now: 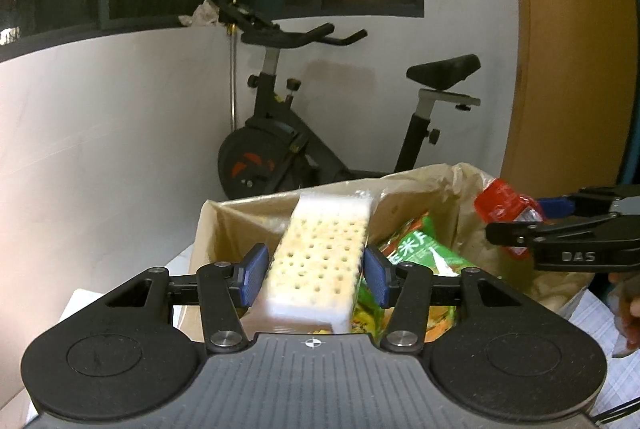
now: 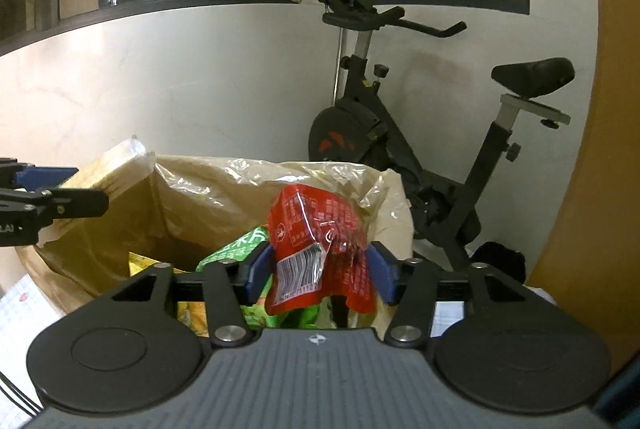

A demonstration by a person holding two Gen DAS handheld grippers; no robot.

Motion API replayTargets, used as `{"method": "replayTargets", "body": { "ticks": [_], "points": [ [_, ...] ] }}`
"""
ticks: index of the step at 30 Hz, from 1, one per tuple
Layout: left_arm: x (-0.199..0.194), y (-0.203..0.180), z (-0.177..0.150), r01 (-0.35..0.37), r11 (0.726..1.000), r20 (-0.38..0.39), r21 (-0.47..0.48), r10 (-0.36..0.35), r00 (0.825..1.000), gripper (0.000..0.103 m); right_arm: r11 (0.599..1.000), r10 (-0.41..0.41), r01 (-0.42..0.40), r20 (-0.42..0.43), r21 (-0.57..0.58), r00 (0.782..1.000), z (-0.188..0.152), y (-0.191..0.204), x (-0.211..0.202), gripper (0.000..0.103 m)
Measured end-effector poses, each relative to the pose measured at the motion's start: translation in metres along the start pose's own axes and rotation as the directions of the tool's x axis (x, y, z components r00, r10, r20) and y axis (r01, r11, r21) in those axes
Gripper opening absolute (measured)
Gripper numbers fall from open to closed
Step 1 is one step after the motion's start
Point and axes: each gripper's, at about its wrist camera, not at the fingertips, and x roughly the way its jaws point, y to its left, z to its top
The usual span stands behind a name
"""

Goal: Organize snacks
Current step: 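Open both grippers to drop the sachet and crackers into the box, then move both grippers back to the remaining snacks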

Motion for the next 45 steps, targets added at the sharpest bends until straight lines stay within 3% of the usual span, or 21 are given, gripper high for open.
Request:
{"method": "replayTargets", "body": {
  "ticks": [4, 7, 27, 35, 45],
  "points": [
    [-0.008, 0.008, -0.004, -0.021, 1.0, 0.01, -0.002, 0.021, 1.0, 0.067, 1.0, 0.012, -0.012, 0.008, -0.004, 1.0, -0.002, 0.0, -0.003, 0.069],
    [-0.012, 0.011, -0.003, -0.032, 0.999, 0.018, -0.007, 0.032, 0.999, 0.068, 1.0, 0.017, -0.017, 0.02, -0.024, 1.0, -0.004, 0.005, -0.008, 0.077],
    [-0.073, 0.029, -0.029, 0.007, 0.996, 0.055, -0.092, -0.002, 0.998, 0.072, 0.997, 0.071, -0.072, 0.134, -0.004, 0.988, -0.031, 0.011, -0.068, 0.078],
    [-0.09, 0.028, -0.054, 0.004, 0.995, 0.056, -0.095, 0.001, 0.998, 0.072, 0.997, 0.05, -0.059, 0.153, 0.058, 0.987, -0.05, 0.004, -0.084, 0.078],
    [-0.099, 0.031, -0.089, 0.007, 0.992, 0.039, -0.129, -0.002, 0.999, 0.072, 0.998, 0.034, -0.04, 0.131, 0.043, 0.991, -0.082, 0.005, -0.089, 0.078]
  ]
}}
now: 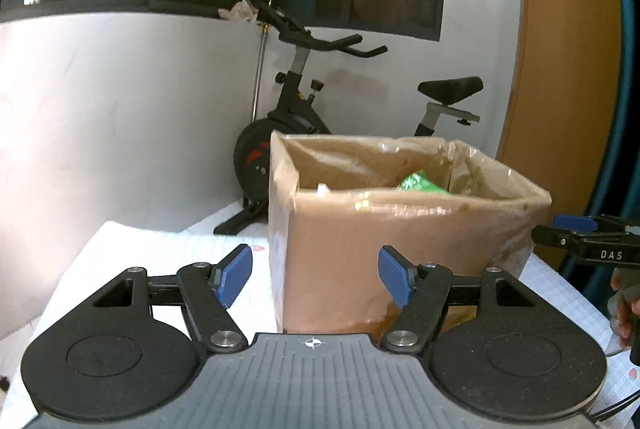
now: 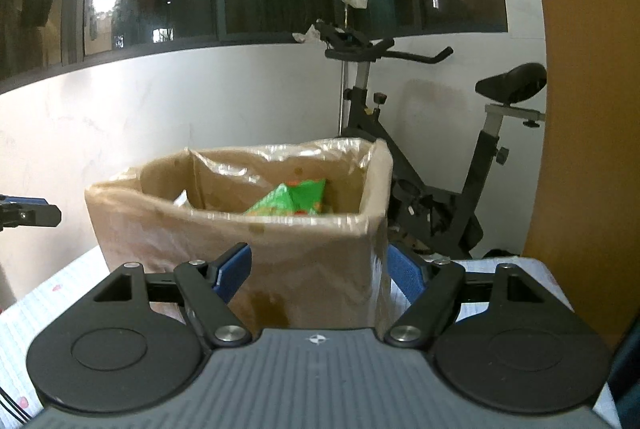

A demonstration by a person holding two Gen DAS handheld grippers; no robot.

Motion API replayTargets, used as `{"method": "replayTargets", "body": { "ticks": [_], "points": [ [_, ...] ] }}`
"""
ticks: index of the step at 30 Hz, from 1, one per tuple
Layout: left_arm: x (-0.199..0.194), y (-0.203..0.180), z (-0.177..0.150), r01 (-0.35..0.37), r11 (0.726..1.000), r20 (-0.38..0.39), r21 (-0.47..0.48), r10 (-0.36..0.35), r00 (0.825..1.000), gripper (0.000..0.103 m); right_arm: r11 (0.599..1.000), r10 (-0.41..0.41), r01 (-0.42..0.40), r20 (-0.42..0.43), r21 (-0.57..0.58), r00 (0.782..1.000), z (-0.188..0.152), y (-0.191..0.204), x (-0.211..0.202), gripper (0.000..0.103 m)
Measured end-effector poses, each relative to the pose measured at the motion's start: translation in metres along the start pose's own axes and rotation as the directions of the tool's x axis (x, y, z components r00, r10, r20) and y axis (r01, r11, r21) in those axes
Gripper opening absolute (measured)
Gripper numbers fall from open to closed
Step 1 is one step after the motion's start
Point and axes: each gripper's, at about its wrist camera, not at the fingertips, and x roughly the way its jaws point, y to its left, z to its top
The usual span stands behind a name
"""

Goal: Organize snacks
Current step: 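Move both grippers back to the remaining snacks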

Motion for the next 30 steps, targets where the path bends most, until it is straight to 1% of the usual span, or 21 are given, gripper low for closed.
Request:
{"method": "replayTargets", "body": {
  "ticks": [6, 10, 17, 22, 24, 28, 30],
  "points": [
    [0.005, 0.001, -0.022, -0.006, 0.999, -0.045, -0.035, 0.004, 0.999, 0.071, 1.0, -0.001, 0.0, -0.037, -0.03, 0.999, -0.025, 0.005, 0.002, 0.078],
    [0.009, 0.001, -0.037, 0.004, 0.998, -0.083, -0.067, -0.01, 0.996, 0.071, 0.999, -0.005, 0.002, -0.074, -0.05, 0.997, -0.045, 0.007, 0.005, 0.078],
    [0.021, -0.003, -0.059, 0.011, 0.997, -0.152, -0.083, -0.023, 0.988, 0.071, 0.999, -0.012, 0.004, -0.173, -0.042, 0.985, -0.078, 0.0, 0.018, 0.077],
    [0.029, -0.004, -0.075, 0.008, 0.996, -0.199, -0.09, -0.026, 0.98, 0.07, 1.0, 0.022, -0.024, -0.271, -0.004, 0.962, -0.104, 0.003, 0.026, 0.077],
    [0.031, -0.005, -0.081, 0.005, 0.996, -0.214, -0.089, -0.024, 0.977, 0.07, 0.999, 0.038, -0.039, -0.316, 0.002, 0.948, -0.116, 0.009, 0.031, 0.077],
    [0.03, -0.003, -0.091, -0.003, 0.995, -0.236, -0.097, -0.02, 0.972, 0.07, 0.998, 0.038, -0.051, -0.38, -0.023, 0.924, -0.134, 0.025, 0.039, 0.077],
    [0.029, -0.001, -0.094, -0.008, 0.995, -0.245, -0.104, -0.017, 0.969, 0.07, 0.997, 0.024, -0.049, -0.397, -0.054, 0.917, -0.14, 0.034, 0.042, 0.077]
  ]
}}
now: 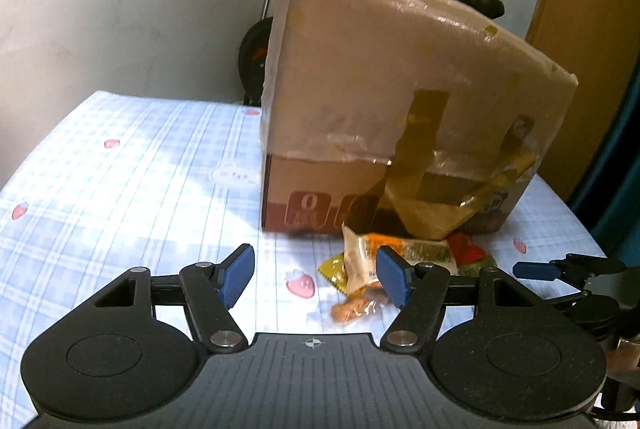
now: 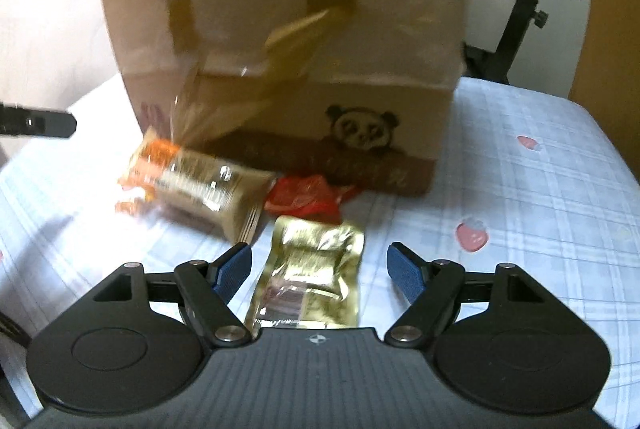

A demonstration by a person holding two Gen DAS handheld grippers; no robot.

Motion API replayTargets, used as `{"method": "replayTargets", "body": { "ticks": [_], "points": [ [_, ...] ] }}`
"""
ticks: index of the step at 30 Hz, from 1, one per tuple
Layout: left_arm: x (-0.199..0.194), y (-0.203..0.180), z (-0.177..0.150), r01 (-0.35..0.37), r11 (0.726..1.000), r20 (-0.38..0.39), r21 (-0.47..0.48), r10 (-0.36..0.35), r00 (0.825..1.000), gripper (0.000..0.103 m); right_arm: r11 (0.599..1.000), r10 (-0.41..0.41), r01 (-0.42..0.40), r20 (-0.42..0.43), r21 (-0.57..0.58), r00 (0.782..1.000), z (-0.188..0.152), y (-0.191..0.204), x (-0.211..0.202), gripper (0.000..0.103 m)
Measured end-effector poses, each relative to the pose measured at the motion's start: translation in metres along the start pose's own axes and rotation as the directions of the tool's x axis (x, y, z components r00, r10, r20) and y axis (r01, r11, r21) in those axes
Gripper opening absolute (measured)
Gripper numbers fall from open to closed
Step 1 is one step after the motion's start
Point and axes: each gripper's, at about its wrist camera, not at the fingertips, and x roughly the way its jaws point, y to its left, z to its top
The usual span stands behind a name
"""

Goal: Organize snacks
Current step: 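Move both grippers back to the remaining snacks, then grasp the gold sachet with right gripper while left grasps small clear snack packet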

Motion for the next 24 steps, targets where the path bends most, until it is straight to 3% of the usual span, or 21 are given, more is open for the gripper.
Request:
{"method": "replayTargets", "body": {
  "ticks": [7, 9, 10, 11, 17, 24],
  "points": [
    [0.002, 0.002, -0.009, -0.007, 1.0, -0.024, -0.014, 0.006, 1.0, 0.069, 0.999, -0.047, 0.047, -0.026, -0.018, 0.999, -0.003, 0.012, 0.012, 0.078],
    [0.003, 0.001, -0.011, -0.005, 1.0, -0.031, -0.009, 0.005, 0.999, 0.069, 0.999, -0.054, 0.054, -0.012, -0.002, 0.998, -0.005, 0.012, 0.012, 0.072],
    [0.004, 0.0, -0.012, -0.004, 1.0, -0.035, -0.005, 0.004, 0.999, 0.069, 0.998, -0.057, 0.057, -0.002, -0.003, 0.998, -0.006, 0.013, 0.01, 0.06],
    [0.005, -0.001, -0.014, -0.003, 1.0, -0.04, -0.001, 0.003, 0.999, 0.069, 0.998, -0.058, 0.058, 0.009, -0.002, 0.998, -0.007, 0.013, 0.009, 0.058],
    [0.016, -0.004, -0.018, 0.01, 1.0, -0.077, 0.005, -0.01, 0.997, 0.069, 0.998, -0.054, 0.053, 0.046, 0.015, 0.997, -0.009, 0.012, 0.007, 0.057],
    [0.04, -0.02, -0.022, 0.025, 0.994, -0.118, 0.105, -0.013, 0.993, 0.064, 0.999, -0.039, 0.037, 0.069, 0.033, 0.997, -0.013, 0.011, 0.005, 0.057]
  ]
}}
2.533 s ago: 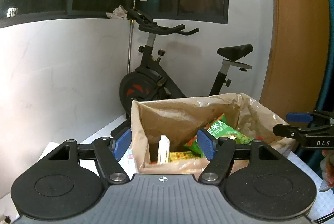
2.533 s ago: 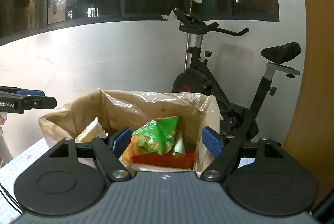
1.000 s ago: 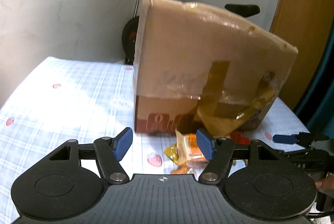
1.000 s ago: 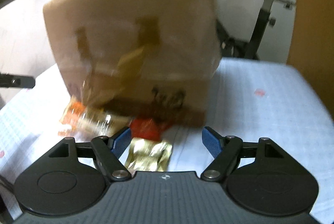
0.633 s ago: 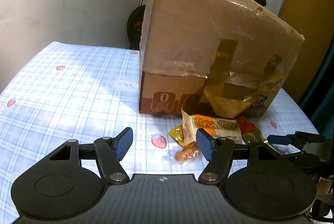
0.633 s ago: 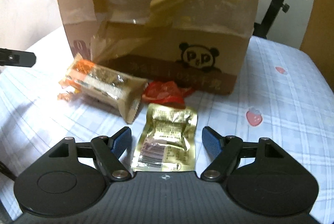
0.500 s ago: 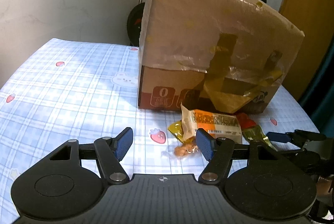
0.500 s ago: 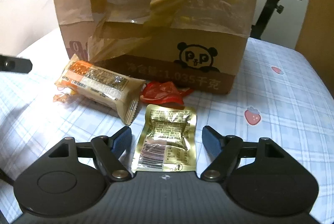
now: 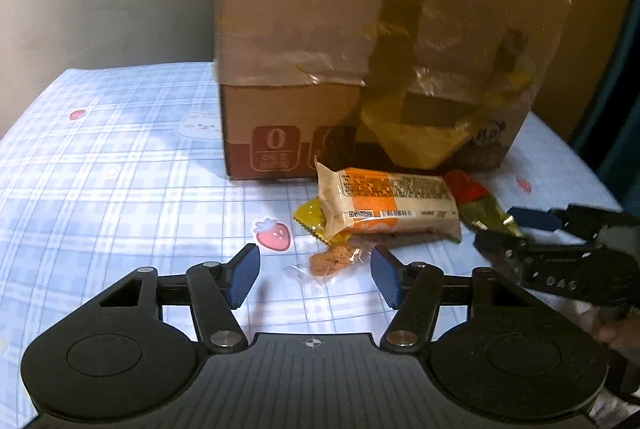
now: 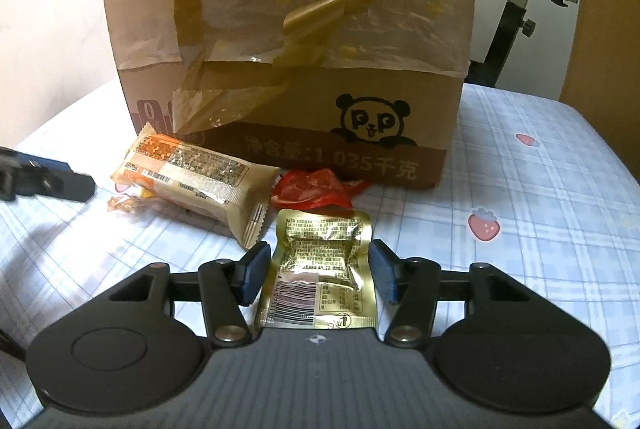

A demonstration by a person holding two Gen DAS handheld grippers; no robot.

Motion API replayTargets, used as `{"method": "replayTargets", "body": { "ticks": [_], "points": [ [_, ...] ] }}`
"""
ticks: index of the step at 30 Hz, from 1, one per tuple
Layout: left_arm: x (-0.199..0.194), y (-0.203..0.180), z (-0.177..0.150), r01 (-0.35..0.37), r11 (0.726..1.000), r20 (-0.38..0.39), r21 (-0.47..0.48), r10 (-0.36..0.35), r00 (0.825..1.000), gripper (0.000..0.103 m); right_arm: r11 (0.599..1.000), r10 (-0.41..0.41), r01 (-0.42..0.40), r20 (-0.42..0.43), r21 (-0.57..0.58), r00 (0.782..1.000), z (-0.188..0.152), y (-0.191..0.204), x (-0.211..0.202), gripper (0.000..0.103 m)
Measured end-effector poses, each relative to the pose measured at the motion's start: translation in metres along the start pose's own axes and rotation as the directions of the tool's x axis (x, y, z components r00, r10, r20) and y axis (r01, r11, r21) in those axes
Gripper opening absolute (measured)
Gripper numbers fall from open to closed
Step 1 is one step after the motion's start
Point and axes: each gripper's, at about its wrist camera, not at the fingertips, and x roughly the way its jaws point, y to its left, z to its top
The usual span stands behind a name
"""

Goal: Organize snacks
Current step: 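Grasp the gold sachet with right gripper while left grasps small clear snack packet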

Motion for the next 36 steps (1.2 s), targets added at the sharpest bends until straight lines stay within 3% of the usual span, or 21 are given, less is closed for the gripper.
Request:
{"method": "replayTargets", "body": {
  "ticks": [8, 17, 23, 25, 31, 34, 36],
  "points": [
    [0.018, -0.002, 0.001, 0.032, 0.999, -0.025, 0.044, -0.031, 0.999, 0.064, 1.0, 0.004, -0.004, 0.003, 0.004, 1.0, 0.0, 0.0, -0.001, 0.057],
    [0.008, -0.012, -0.015, 0.147, 0.987, -0.081, 0.068, -0.141, 0.987, 0.064, 1.0, -0.001, 0.001, 0.001, -0.006, 1.0, 0.0, 0.001, 0.0, 0.058],
    [0.009, -0.007, -0.004, 0.105, 0.992, -0.039, 0.073, -0.103, 0.994, 0.063, 1.0, 0.0, 0.0, 0.001, -0.004, 1.0, 0.0, 0.001, 0.0, 0.058],
    [0.013, -0.008, 0.001, 0.096, 0.989, -0.04, 0.109, -0.092, 0.995, 0.054, 1.0, 0.0, 0.0, 0.001, -0.004, 1.0, 0.0, 0.001, 0.0, 0.058],
    [0.032, -0.019, -0.001, 0.085, 0.971, -0.083, 0.225, -0.067, 0.994, 0.041, 1.0, 0.001, -0.001, 0.001, -0.003, 1.0, 0.0, 0.001, 0.0, 0.058],
    [0.033, -0.021, -0.003, 0.089, 0.971, -0.069, 0.224, -0.075, 0.995, 0.026, 1.0, 0.001, -0.001, 0.001, -0.003, 1.0, 0.0, 0.001, 0.0, 0.058],
    [0.031, -0.025, -0.005, 0.072, 0.971, -0.061, 0.226, -0.06, 0.996, 0.023, 1.0, 0.001, -0.001, 0.001, -0.003, 1.0, 0.0, 0.001, 0.0, 0.058]
  ]
}}
